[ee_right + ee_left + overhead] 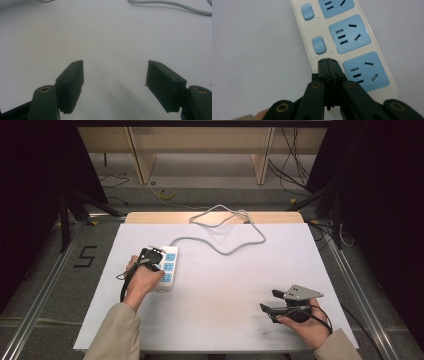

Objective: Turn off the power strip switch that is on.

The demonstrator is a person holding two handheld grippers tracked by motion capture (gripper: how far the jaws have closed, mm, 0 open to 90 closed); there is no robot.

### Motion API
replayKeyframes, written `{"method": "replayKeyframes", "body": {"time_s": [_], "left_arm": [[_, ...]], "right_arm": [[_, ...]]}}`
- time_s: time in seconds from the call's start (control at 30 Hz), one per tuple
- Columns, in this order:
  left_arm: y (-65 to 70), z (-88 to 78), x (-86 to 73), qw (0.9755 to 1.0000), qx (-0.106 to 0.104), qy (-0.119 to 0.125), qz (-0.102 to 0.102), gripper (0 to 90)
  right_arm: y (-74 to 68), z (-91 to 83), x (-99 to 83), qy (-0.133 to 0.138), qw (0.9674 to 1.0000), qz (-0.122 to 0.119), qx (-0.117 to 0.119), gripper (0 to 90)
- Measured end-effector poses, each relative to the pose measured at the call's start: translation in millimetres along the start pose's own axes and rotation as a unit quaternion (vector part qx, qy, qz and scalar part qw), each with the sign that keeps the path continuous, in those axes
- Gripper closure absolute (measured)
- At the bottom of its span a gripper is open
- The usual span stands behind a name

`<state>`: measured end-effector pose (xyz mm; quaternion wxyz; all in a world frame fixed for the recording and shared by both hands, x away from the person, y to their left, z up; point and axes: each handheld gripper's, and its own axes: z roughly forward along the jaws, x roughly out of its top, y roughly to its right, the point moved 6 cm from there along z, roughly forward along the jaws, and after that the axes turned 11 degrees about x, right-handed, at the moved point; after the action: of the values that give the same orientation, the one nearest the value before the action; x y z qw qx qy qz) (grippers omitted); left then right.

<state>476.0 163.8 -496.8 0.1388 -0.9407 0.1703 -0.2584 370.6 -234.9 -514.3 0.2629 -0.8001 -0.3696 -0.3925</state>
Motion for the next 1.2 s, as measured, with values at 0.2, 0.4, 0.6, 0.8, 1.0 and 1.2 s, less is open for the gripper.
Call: {"method": "replayKeyframes", "body": {"time_s": [0.2,0.4,0.6,0.8,1.0,1.2], "left_arm": [[0.7,-0.2,-0.2,1.0,0.003,0.001,0.003,90.0],[1.7,-0.3,-0.2,0.9999,0.01,0.002,0.008,90.0],[1.2,-0.2,-0.4,0.9999,0.007,0.003,0.008,90.0],[-0.5,-1.4,-0.8,1.0,-0.008,0.004,0.0,90.0],[-1.1,-3.0,-2.6,0.9999,-0.013,-0.001,0.002,90.0],[-0.8,-2.3,-1.9,0.9999,-0.012,0.001,0.004,90.0]], "right_arm": [[0.1,-0.4,0.1,0.001,1.0,-0.001,0.0,31.4],[0.2,-0.7,-0.1,0.001,1.0,0.0,0.0,31.4],[0.1,-0.8,-0.1,0.001,1.0,0.0,-0.001,31.4],[0.3,-0.1,-0.1,0.001,1.0,0.0,0.0,31.4],[0.8,-0.1,-0.2,0.001,1.0,0.001,0.0,31.4],[0.5,-0.3,-0.1,0.002,1.0,0.0,0.001,31.4]]}}
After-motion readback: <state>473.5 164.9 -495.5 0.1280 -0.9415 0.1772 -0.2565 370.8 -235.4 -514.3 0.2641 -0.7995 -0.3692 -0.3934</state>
